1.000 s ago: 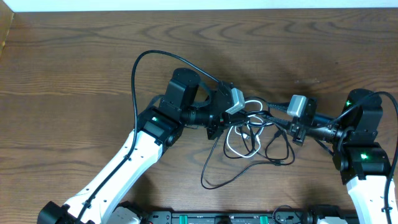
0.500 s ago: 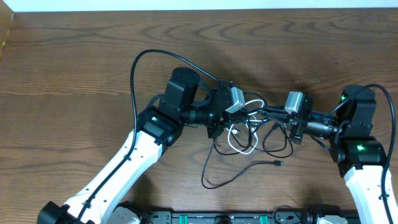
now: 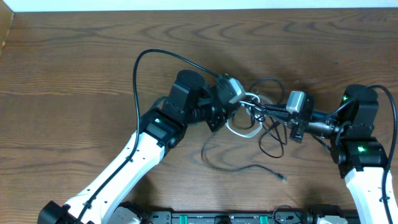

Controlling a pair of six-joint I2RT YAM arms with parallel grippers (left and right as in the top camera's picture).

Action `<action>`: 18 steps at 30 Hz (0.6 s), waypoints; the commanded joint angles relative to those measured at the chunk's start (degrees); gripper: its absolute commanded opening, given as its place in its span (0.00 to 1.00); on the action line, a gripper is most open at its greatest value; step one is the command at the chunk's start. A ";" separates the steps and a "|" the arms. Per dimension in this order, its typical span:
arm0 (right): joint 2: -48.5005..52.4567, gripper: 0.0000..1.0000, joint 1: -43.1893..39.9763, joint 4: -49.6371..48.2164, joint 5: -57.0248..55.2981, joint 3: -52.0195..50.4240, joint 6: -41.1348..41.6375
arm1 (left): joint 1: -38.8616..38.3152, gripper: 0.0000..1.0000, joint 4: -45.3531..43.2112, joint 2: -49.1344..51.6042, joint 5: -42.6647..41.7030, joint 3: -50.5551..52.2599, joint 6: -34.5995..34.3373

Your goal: Untangle cables

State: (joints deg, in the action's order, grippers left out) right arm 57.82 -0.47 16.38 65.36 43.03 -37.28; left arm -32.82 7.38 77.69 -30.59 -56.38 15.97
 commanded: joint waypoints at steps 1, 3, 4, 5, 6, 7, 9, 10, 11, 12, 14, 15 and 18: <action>-1.53 0.01 0.57 -0.31 4.24 0.26 1.27 | 1.22 0.13 0.07 -0.20 10.38 0.37 -3.48; -1.55 0.01 0.57 -0.33 4.42 0.26 1.29 | 1.22 0.13 0.07 -0.20 10.29 0.37 -3.69; -1.62 0.01 0.57 -0.35 4.70 0.26 1.27 | 1.25 0.13 0.11 -0.20 10.29 0.37 -3.69; -1.68 0.01 0.57 -0.35 4.96 0.26 1.29 | 1.25 0.13 0.11 -0.20 10.34 0.39 -3.67; -1.68 0.01 0.57 -0.33 4.94 0.26 1.36 | 1.25 0.13 0.09 -0.20 10.32 0.39 -3.67; -1.68 0.01 0.57 -0.33 4.92 0.26 1.46 | 1.25 0.13 0.07 -0.20 10.32 0.39 -3.67; -1.68 0.01 0.57 -0.11 4.83 0.26 1.46 | 1.22 0.13 0.04 -0.20 10.21 0.39 -3.72; -1.68 0.01 0.57 -0.11 4.83 0.26 1.46 | 1.22 0.09 0.04 -0.20 9.81 0.39 -3.76; -1.68 0.01 0.57 -0.11 4.66 0.26 1.46 | 1.22 0.08 -0.13 -0.22 7.96 0.39 -3.78; -1.66 0.01 0.57 -0.09 4.35 0.26 1.44 | 1.25 0.08 -0.39 -0.22 5.40 0.39 -3.76; -1.66 0.01 0.57 -0.07 2.56 0.26 1.46 | 1.22 0.08 -1.46 -0.22 -0.94 0.39 -3.63; -1.66 0.01 0.57 -0.07 1.75 0.26 1.46 | 1.22 0.08 -2.12 -0.22 -4.28 0.39 -3.63; -1.66 0.01 0.57 -0.11 0.94 0.26 1.42 | 1.25 0.23 -4.50 -0.22 -16.61 0.39 -3.58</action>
State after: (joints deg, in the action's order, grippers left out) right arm 56.93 -0.45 16.45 66.30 43.03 -36.60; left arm -31.53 4.21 77.69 -32.27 -56.38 13.02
